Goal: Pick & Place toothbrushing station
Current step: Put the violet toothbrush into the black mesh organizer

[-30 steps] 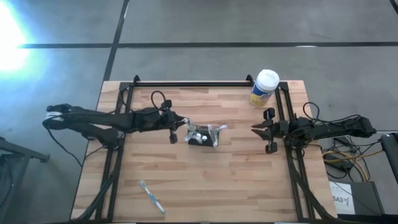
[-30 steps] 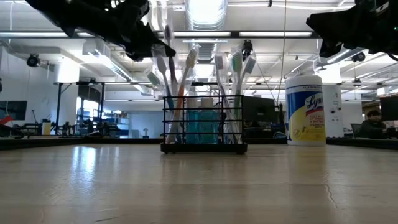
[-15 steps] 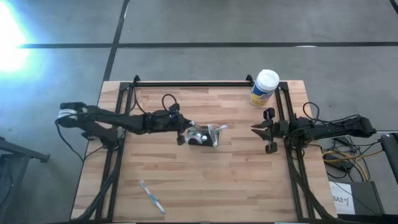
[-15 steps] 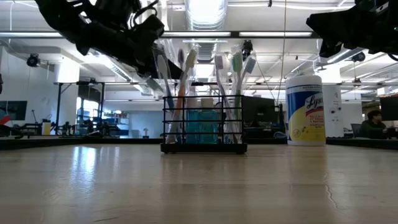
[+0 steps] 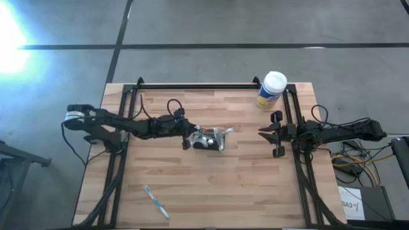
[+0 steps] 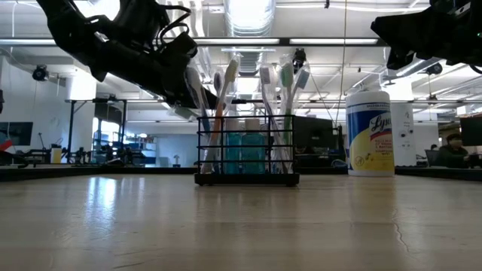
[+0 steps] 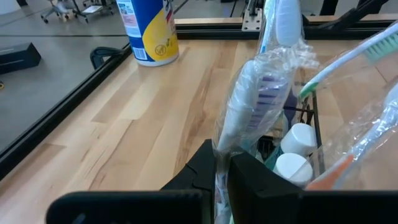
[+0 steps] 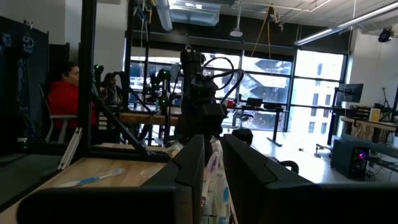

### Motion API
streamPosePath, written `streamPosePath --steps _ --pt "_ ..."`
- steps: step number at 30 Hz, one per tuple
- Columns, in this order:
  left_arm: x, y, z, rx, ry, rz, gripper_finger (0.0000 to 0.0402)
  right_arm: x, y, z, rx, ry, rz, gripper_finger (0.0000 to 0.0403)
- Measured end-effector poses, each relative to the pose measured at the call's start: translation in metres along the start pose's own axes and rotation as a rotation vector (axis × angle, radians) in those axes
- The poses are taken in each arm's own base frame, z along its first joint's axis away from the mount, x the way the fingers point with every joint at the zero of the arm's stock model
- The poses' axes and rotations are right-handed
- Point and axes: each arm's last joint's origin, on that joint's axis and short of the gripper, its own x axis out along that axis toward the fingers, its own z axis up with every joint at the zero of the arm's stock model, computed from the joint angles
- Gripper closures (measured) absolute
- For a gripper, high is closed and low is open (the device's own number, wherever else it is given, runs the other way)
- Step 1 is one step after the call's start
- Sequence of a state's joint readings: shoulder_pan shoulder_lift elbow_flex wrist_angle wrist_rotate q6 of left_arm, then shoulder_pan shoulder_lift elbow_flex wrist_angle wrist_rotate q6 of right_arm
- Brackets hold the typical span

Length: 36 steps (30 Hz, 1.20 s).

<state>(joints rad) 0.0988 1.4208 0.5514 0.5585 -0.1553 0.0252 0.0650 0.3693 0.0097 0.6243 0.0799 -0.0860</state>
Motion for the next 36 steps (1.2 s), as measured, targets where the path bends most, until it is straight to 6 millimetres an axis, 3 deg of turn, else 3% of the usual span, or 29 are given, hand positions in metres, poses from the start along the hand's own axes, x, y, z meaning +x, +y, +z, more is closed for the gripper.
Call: streamPosePath --steps 10,20,30,36 --pt "-0.001 0.001 -0.001 0.029 0.027 -0.004 0.0355 0.000 0.000 0.000 0.000 -0.003 0.000 0.0346" --pt "0.005 0.000 0.018 0.088 0.055 -0.050 0.0365 0.000 0.000 0.001 -0.002 -0.012 -0.001 0.0346" --pt "0.006 0.000 0.023 0.109 0.067 -0.066 0.0286 0.000 -0.004 0.001 -0.018 -0.005 -0.140 0.0346" --pt "0.005 0.001 0.023 0.110 0.068 -0.066 0.0265 0.001 -0.003 -0.002 0.029 0.024 -0.123 0.0346"
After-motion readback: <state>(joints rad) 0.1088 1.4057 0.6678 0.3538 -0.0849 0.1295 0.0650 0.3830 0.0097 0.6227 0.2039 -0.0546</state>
